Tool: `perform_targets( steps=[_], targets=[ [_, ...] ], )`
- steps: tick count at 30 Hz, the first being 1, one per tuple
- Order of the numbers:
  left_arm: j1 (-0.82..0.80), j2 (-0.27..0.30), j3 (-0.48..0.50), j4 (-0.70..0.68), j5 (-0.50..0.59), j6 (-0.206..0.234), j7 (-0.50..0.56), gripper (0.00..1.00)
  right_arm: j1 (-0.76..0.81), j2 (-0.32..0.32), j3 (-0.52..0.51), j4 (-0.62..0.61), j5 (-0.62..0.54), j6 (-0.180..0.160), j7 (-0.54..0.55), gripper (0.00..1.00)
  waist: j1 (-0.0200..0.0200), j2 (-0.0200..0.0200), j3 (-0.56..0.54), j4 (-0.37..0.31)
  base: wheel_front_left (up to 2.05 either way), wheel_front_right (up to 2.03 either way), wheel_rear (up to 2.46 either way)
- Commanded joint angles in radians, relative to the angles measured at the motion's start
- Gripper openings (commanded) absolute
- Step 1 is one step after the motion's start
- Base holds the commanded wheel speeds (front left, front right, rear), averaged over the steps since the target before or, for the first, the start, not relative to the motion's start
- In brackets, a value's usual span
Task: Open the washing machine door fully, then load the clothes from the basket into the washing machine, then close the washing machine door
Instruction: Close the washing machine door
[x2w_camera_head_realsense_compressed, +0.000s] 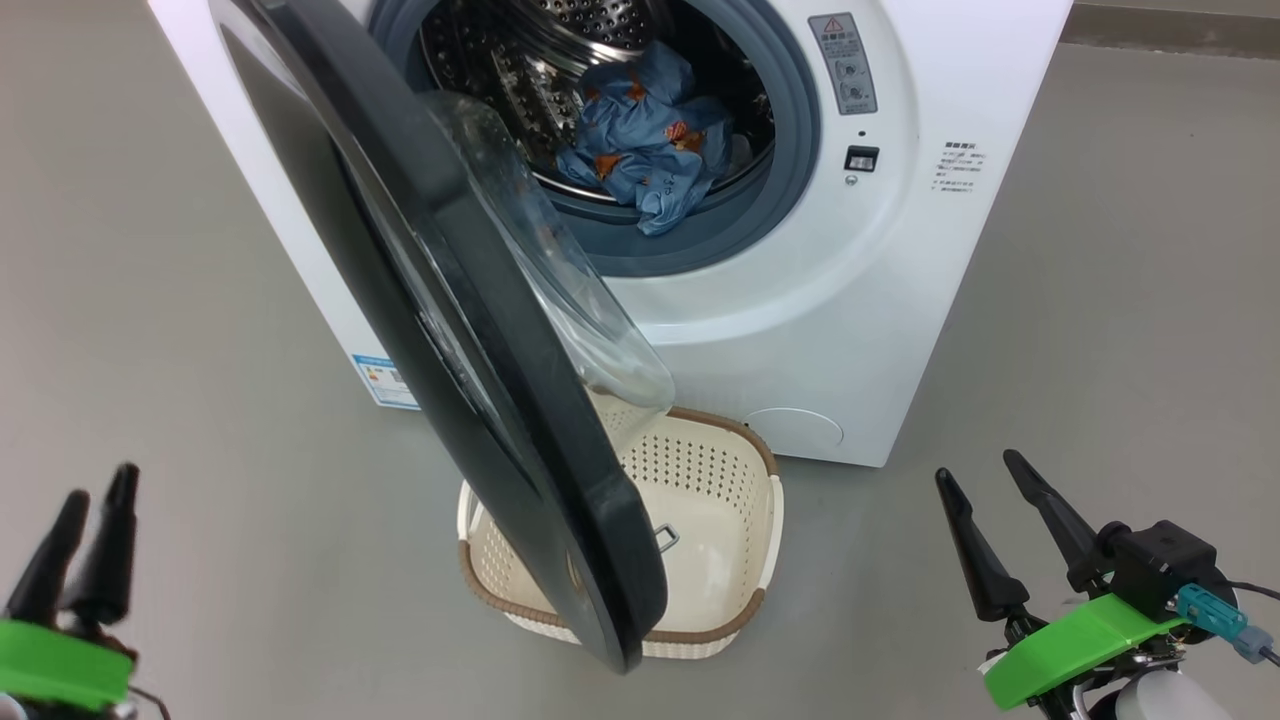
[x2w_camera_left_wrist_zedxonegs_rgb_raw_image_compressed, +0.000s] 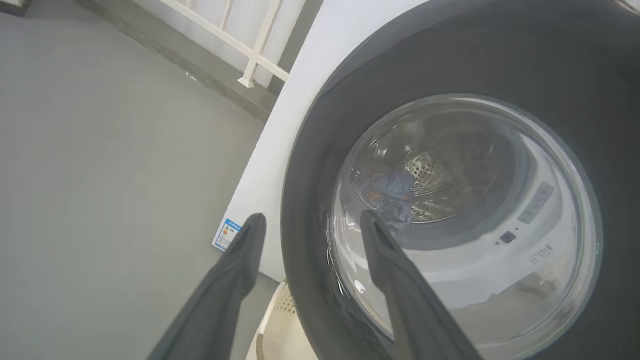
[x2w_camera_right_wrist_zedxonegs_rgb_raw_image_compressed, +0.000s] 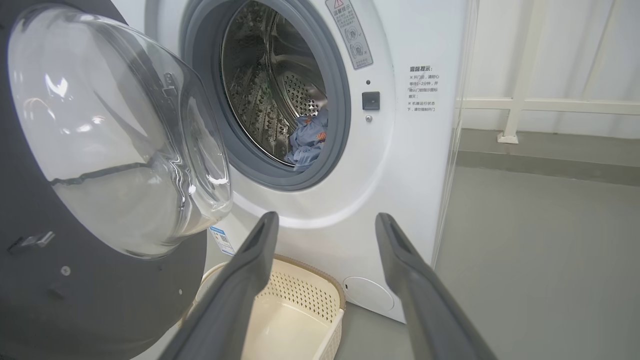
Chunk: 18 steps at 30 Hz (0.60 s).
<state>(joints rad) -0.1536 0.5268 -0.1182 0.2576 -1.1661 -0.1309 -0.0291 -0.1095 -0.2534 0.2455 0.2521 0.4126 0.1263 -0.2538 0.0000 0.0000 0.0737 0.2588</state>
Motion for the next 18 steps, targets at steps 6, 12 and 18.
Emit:
perform_targets(
  steps=[6, 12, 18],
  targets=[
    [-0.001, 0.088, -0.077, 0.025, 0.11, 0.0, -0.22, 1.0, 0.0, -0.01, 0.008, -0.025, -0.006, 0.004, -0.008, 1.0, 0.0, 0.0, -0.002, 0.004, 0.0, 0.0, 0.0],
    [0.009, 0.021, 0.003, 0.017, 0.363, 0.0, -0.232, 1.0, 0.0, -0.007, 0.005, -0.027, -0.007, 0.004, -0.008, 1.0, 0.0, 0.0, -0.002, 0.006, 0.0, 0.0, 0.0],
    [0.056, -0.066, 0.062, -0.018, 0.55, 0.0, -0.232, 1.0, -0.004, -0.006, 0.007, -0.027, -0.008, 0.004, -0.008, 1.0, 0.0, 0.0, 0.0, 0.0, 0.0, 0.0, 0.0]
  ],
)
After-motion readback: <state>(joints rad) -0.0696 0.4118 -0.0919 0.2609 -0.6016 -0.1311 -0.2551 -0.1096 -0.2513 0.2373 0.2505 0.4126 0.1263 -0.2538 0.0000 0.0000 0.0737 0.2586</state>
